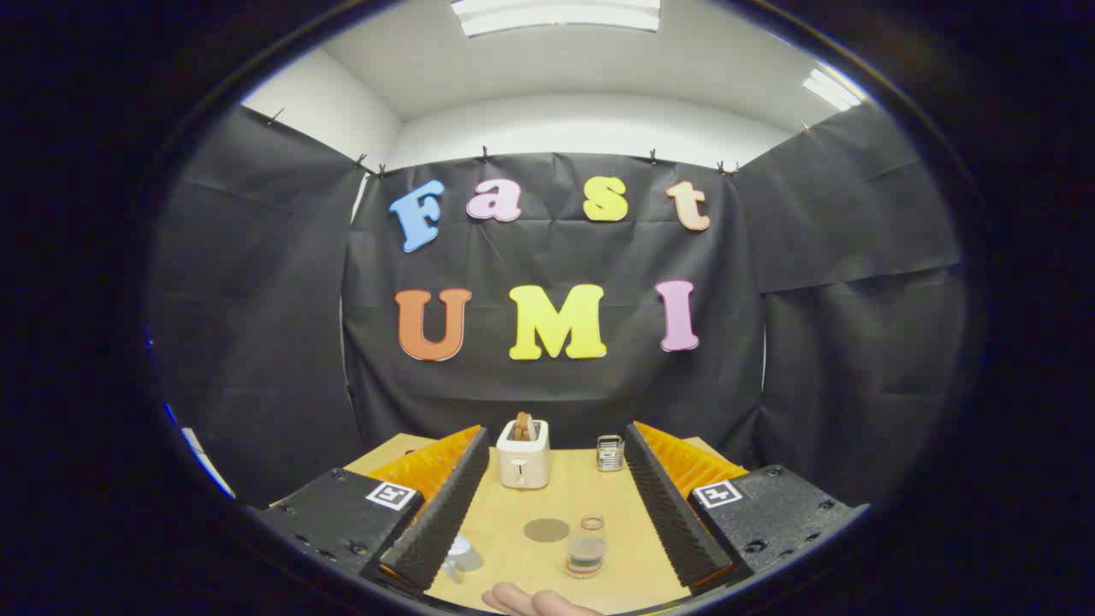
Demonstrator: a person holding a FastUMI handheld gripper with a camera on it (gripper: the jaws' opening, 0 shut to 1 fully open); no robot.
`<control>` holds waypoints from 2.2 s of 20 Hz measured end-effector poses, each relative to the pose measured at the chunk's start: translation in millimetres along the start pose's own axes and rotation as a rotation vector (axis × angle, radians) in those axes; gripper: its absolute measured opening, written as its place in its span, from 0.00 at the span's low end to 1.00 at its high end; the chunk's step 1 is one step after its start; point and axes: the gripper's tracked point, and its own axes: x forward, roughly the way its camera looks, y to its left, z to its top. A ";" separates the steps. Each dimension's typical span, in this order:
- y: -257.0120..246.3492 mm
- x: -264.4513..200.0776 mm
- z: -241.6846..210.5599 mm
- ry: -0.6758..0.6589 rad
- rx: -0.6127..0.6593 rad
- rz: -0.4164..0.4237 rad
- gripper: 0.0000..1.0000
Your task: Take the bottle from table, then pour the juice into the cup, finally place the bottle on the coaster
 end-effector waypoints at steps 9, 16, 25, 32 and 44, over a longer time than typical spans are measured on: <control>-2.1 14.5 -4.5 0.014 -0.014 -0.063 1.00; -7.8 16.4 -6.2 0.015 0.002 -0.049 1.00; -6.9 23.8 -21.0 0.006 -0.004 -0.039 1.00; -16.2 38.9 -57.7 0.018 -0.014 -0.059 1.00; -40.9 56.7 -140.1 0.033 -0.004 -0.091 1.00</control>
